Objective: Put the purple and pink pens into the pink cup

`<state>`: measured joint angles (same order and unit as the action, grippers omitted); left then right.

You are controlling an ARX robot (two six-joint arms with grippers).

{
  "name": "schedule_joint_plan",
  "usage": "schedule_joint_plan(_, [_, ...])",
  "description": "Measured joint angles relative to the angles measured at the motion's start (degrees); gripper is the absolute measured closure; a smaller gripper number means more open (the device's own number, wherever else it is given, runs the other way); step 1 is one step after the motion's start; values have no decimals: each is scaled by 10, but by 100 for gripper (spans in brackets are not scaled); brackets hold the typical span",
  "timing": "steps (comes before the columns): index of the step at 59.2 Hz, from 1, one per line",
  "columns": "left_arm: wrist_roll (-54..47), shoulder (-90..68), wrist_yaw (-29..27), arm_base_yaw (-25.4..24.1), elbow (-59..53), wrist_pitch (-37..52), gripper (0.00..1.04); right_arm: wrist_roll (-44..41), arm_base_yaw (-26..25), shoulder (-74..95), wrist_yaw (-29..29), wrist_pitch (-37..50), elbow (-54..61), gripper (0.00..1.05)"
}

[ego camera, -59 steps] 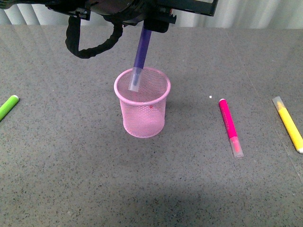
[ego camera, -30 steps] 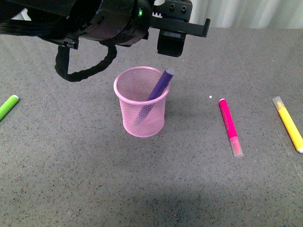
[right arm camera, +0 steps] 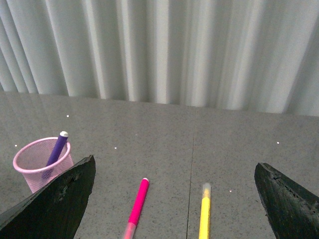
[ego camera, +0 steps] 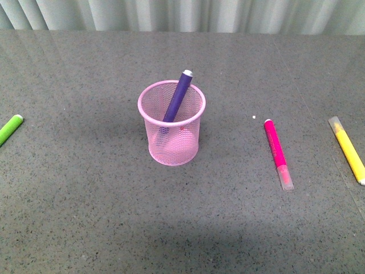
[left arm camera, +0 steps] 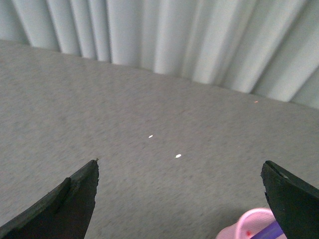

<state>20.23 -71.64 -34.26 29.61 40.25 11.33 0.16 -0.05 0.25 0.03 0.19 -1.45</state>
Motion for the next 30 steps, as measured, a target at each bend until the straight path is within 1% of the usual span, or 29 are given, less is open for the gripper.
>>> schedule_joint_plan(2, [-4,16,-13,5,-29,-4,9,0,0,0,0,0,0,7])
schedule_joint_plan(4, [-23,26,2,6,-73,51,13,0,0,0,0,0,0,7])
schedule_joint_plan(6, [-61,35,26,9,-140,162,20,0,0,0,0,0,0,7])
schedule_joint_plan(7, [-71,34,30,9,-157,189,22,0,0,0,0,0,0,7])
schedule_joint_plan(8, [-95,34,32,10,-191,244,25,0,0,0,0,0,0,7])
schedule_joint_plan(9, [-100,35,33,11,-207,269,27,0,0,0,0,0,0,7])
schedule_joint_plan(10, [-121,40,40,11,-241,317,31,0,0,0,0,0,0,7])
schedule_joint_plan(11, [-125,43,44,10,-257,336,33,0,0,0,0,0,0,7])
schedule_joint_plan(13, [-148,64,58,2,-313,397,40,0,0,0,0,0,0,7])
schedule_joint_plan(15, [-162,87,67,-9,-341,417,45,0,0,0,0,0,0,7])
schedule_joint_plan(18, [-178,144,92,-39,-367,407,58,0,0,0,0,0,0,7])
schedule_joint_plan(22, [-188,208,130,-74,-380,363,74,0,0,0,0,0,0,7])
schedule_joint_plan(25, [-190,233,145,-89,-384,341,81,0,0,0,0,0,0,7])
schedule_joint_plan(26, [-192,250,154,-101,-388,325,86,0,0,0,0,0,0,7])
schedule_joint_plan(29, [-192,287,173,-121,-393,296,97,0,0,0,0,0,0,7])
schedule_joint_plan(30, [-193,292,177,-124,-394,291,99,0,0,0,0,0,0,7])
